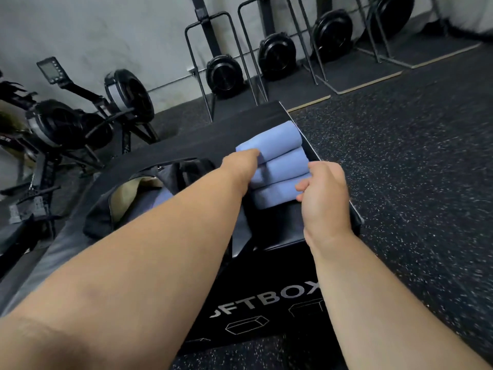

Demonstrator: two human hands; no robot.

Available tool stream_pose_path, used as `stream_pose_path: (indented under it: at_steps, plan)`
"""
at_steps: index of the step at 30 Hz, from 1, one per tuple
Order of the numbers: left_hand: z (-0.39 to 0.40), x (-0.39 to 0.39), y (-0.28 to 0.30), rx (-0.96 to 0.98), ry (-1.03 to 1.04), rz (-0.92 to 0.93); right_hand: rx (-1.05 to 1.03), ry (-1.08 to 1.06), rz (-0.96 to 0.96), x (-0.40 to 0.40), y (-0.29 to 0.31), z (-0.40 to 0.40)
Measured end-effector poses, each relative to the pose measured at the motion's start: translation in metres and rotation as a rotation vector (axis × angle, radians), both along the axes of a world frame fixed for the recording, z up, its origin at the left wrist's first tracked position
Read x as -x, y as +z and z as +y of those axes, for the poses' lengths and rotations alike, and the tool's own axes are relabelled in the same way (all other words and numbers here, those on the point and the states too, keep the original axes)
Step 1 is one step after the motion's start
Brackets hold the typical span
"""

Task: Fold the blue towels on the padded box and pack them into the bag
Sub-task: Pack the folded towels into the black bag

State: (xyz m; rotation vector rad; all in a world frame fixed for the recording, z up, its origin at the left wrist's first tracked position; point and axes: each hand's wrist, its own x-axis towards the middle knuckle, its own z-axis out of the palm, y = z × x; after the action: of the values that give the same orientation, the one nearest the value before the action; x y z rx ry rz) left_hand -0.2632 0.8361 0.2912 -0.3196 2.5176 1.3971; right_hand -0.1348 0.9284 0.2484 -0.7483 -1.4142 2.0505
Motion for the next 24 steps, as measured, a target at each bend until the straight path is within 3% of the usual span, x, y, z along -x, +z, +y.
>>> stream_pose_path:
  at_steps: [5,12,20,24]
  plan:
    - [0.004,0.016,-0.012,-0.277,0.175,-0.032,-0.034,0.018,-0.027,0.0,-0.003,0.018]
    - [0.004,0.027,-0.012,-0.352,0.21,-0.093,-0.082,0.082,-0.071,0.009,-0.005,0.029]
    - [0.002,0.015,0.001,-0.458,0.247,0.125,-0.123,0.211,-0.14,0.007,-0.013,0.015]
    - [-0.012,-0.012,0.028,-0.56,0.139,0.255,-0.147,0.197,-0.112,0.003,-0.005,0.009]
